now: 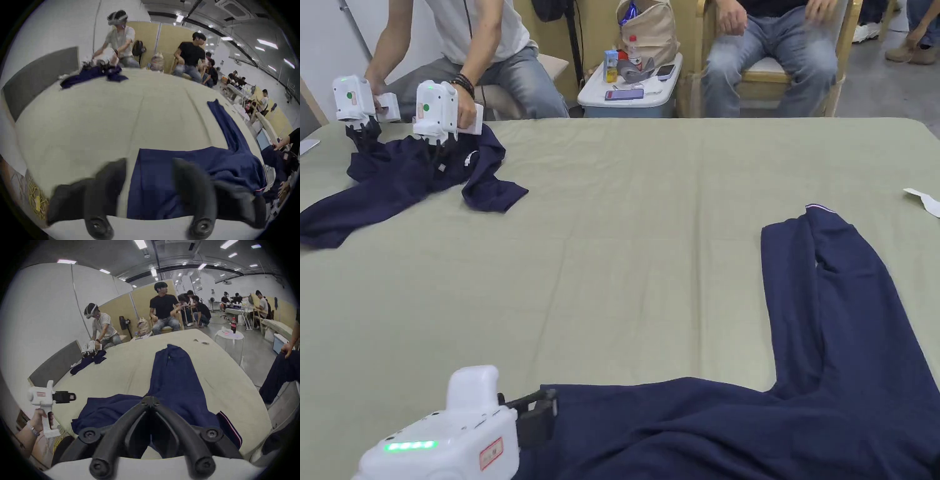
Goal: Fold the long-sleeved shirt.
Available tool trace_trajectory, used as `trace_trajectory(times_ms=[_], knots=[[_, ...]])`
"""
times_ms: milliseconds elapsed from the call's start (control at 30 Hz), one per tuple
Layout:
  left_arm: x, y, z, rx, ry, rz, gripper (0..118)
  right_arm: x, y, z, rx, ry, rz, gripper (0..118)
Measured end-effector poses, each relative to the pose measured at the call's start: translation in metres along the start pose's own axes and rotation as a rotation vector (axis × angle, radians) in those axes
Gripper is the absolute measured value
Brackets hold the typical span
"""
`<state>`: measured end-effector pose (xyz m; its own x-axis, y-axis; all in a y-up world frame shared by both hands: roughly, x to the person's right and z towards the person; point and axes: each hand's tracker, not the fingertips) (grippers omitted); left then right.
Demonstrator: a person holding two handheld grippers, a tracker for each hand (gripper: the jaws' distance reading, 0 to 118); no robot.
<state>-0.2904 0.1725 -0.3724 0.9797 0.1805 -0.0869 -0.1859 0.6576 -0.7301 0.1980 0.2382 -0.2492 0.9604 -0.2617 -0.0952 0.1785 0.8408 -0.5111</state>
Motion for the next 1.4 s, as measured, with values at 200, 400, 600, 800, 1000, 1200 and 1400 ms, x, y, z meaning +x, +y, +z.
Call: trace_trajectory(times_ms=[200, 400, 600, 800, 1000, 1200, 1400], knots=[[0.0, 0.005, -0.094, -0.183, 0.036, 0.003, 74, 0.017, 0.001, -0.007, -0.034, -0.047, -0.029, 1], [0.013, -0.006, -0.085, -0.119, 0.092, -0.1, 17, 0.033, -0.005, -0.013, -0.085, -0.098, -0.053, 1], [0.011, 0.013, -0.042, -0.034, 0.037, -0.093, 0, 0.047, -0.006, -0.013, -0.116, -0.153, -0.05, 1], [0.0, 0.028, 0.06, 0.169, -0.067, 0.057, 0, 0.091, 0.005, 0.008, -0.067, -0.245, -0.076, 1], [0.019, 0.034, 0.066, 0.153, -0.052, -0.05, 0, 0.133, 0.016, -0.04, -0.209, -0.165, -0.16, 56], [0.021, 0.032, 0.051, 0.124, -0.041, -0.013, 0, 0.153, 0.01, -0.136, -0.41, -0.033, -0.201, 57], [0.027, 0.027, 0.043, 0.082, -0.035, -0.017, 0, 0.155, -0.021, -0.16, -0.412, -0.175, -0.164, 2]])
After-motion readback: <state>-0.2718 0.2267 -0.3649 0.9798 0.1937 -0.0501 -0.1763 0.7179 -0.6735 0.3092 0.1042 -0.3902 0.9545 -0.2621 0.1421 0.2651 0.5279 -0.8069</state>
